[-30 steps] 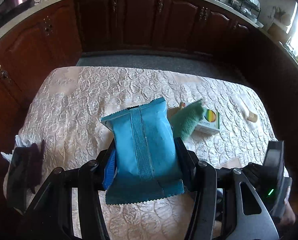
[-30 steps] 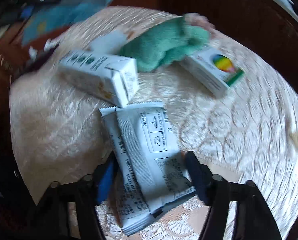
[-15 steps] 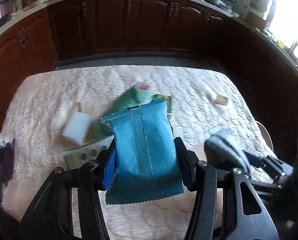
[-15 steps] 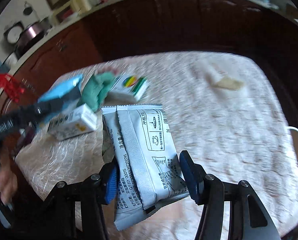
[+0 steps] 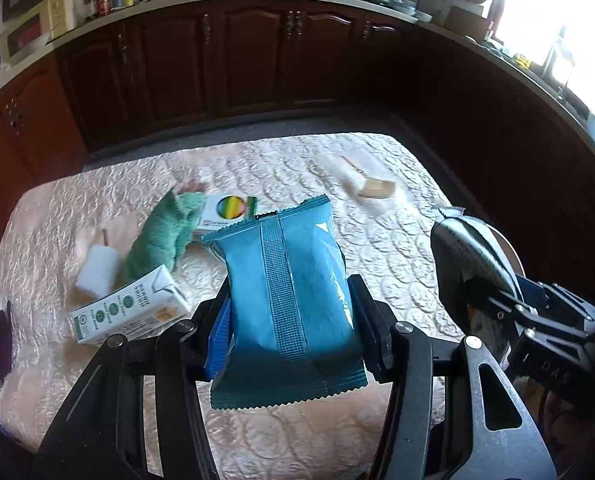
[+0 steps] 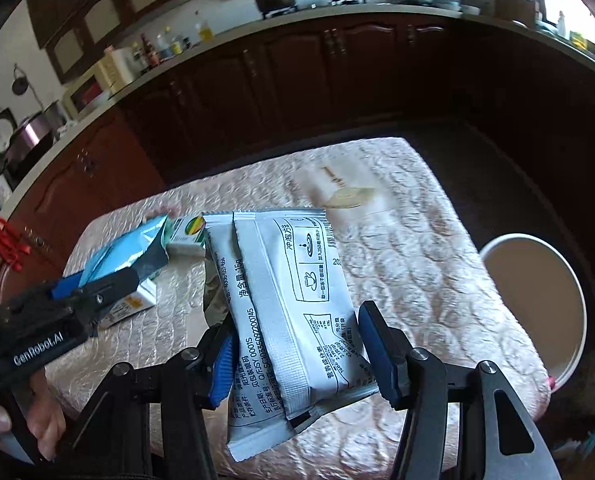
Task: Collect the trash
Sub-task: 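Carry both packets over the white bucket and open both grippers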
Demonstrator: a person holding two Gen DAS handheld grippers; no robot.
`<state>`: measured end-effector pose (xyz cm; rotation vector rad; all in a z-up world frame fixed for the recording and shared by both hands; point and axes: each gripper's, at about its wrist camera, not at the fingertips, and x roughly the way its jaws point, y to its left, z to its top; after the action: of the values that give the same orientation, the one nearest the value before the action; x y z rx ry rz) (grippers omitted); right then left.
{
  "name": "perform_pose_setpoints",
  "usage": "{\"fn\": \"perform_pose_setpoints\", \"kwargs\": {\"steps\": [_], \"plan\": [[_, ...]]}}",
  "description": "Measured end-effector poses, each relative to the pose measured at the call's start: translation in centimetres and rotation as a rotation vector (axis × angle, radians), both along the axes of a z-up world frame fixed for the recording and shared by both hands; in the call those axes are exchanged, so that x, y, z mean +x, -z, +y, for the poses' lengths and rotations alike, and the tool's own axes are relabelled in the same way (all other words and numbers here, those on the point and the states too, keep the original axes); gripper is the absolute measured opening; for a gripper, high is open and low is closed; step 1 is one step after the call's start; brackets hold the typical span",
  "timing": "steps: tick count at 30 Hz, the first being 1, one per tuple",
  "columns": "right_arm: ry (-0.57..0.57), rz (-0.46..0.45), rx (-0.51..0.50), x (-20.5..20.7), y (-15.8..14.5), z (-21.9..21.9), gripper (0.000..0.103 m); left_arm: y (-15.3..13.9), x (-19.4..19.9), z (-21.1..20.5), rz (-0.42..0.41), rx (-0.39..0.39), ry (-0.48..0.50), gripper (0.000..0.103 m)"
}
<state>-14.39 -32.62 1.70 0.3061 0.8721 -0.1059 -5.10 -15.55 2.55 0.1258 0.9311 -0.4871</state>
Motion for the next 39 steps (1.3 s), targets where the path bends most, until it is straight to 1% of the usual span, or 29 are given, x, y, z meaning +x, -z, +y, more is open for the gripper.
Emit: {"fn": "perform_pose_setpoints", "kwargs": {"steps": [8,29,34,39], "plan": [[0.052,-0.014,0.004,-1.4,-0.6,-1.6,0.055,-0.6,-1.2,-2.1,-0.032,0.016,0.042,0.051],[0.099,-0.013,0.018,-2.4,-0.6,-3.3,0.055,-0.2,-2.1,-3.9,-0.035,0.032,0.079,0.052],[0.127,-0.014,0.02,-3.0,-0.6,-4.3,0.055,0.0,-2.4,-5.3,-0.034,0.038,0.104,0.051],[0.171,-0.013,0.025,-4.1,-0.3,-6.2,0.055,-0.1,-2.9,-7.7,-0.043,0.043,0.145,0.052]]}}
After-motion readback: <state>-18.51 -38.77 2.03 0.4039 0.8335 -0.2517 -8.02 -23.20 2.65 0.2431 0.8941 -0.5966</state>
